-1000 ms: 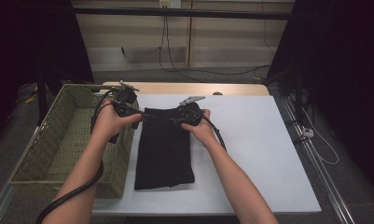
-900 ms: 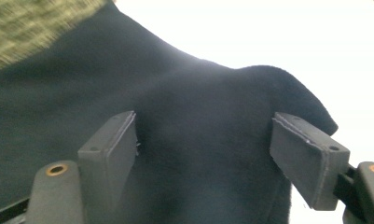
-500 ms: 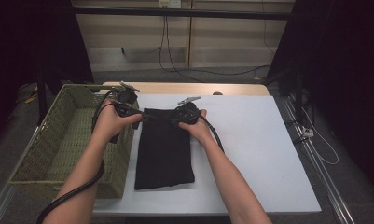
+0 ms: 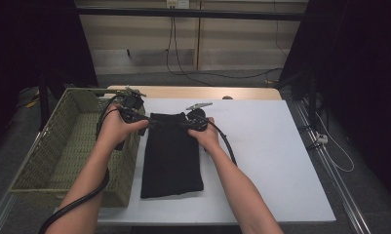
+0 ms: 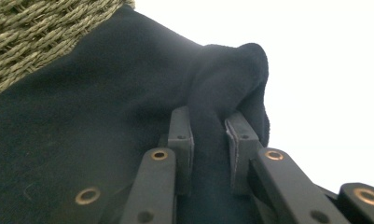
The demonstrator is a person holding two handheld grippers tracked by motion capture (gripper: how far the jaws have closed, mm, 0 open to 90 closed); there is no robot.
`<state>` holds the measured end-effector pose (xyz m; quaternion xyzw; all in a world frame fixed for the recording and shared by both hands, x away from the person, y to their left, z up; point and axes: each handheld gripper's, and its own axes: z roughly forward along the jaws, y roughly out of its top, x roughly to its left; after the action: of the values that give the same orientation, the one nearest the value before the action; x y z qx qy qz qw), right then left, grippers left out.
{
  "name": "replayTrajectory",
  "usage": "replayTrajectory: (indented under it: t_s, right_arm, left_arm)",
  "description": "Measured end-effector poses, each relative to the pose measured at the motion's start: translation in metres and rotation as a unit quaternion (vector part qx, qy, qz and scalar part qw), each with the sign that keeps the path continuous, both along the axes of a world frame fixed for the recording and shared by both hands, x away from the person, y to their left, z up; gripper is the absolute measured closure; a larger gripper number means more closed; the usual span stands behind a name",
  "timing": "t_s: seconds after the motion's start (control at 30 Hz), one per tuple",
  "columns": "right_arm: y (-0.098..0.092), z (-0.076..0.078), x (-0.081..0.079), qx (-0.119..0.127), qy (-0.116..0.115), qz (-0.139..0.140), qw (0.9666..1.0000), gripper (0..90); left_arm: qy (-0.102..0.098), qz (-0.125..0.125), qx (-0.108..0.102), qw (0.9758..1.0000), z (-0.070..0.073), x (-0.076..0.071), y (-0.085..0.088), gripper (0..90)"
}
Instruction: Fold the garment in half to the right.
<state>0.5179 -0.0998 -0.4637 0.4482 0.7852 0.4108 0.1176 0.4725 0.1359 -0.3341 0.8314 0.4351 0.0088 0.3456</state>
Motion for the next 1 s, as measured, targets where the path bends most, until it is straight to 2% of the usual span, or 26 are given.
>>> replayTrajectory:
  t_s: [0.17, 0.33, 0.43, 0.53, 0.63, 0.7, 0.73, 0.83, 0.87, 0.93, 1.0]
  right_arm:
    - [-0.011, 0.001, -0.005, 0.011, -0.002, -0.019, 0.9998, 76.4]
    - [-0.028, 0.006, -0.011, 0.027, 0.006, -0.044, 0.9987, 76.4]
    - [-0.040, 0.007, -0.015, 0.026, -0.002, -0.056, 0.9981, 76.4]
    - [-0.050, 0.010, -0.021, 0.043, -0.002, -0.069, 0.9967, 76.4]
    - [-0.059, 0.012, -0.026, 0.049, 0.000, -0.084, 0.9953, 76.4]
    - [-0.063, 0.013, -0.029, 0.053, 0.001, -0.091, 0.9945, 76.4]
    - [-0.065, 0.013, -0.031, 0.057, 0.001, -0.096, 0.9938, 76.4]
    - [-0.071, 0.012, -0.036, 0.057, -0.009, -0.101, 0.9932, 76.4]
    - [-0.073, 0.012, -0.038, 0.059, -0.008, -0.103, 0.9929, 76.4]
    - [-0.077, 0.011, -0.041, 0.060, -0.010, -0.107, 0.9924, 76.4]
    - [-0.082, 0.012, -0.044, 0.066, -0.014, -0.110, 0.9916, 76.4]
  left_arm:
    - [-0.004, -0.005, 0.004, 1.0000, -0.001, -0.001, -0.004, 14.0]
    - [-0.007, -0.003, 0.004, 1.0000, -0.002, -0.002, -0.008, 13.8]
    - [-0.008, -0.007, 0.003, 0.9999, -0.002, -0.004, -0.012, 13.5]
    - [-0.014, -0.011, 0.004, 0.9998, -0.002, -0.006, -0.017, 13.3]
    - [-0.017, -0.021, 0.012, 0.9996, -0.002, -0.007, -0.019, 13.1]
    - [-0.017, -0.014, 0.005, 0.9997, -0.004, -0.008, -0.022, 13.1]
    - [-0.018, -0.017, 0.009, 0.9997, -0.004, -0.009, -0.023, 13.0]
    - [-0.018, -0.014, 0.006, 0.9997, -0.004, -0.010, -0.026, 13.1]
    - [-0.013, -0.008, 0.004, 0.9999, -0.005, -0.012, -0.027, 13.1]
    - [-0.021, -0.018, 0.015, 0.9995, -0.004, -0.011, -0.027, 13.1]
    - [-0.023, -0.013, 0.012, 0.9996, -0.005, -0.012, -0.029, 13.1]
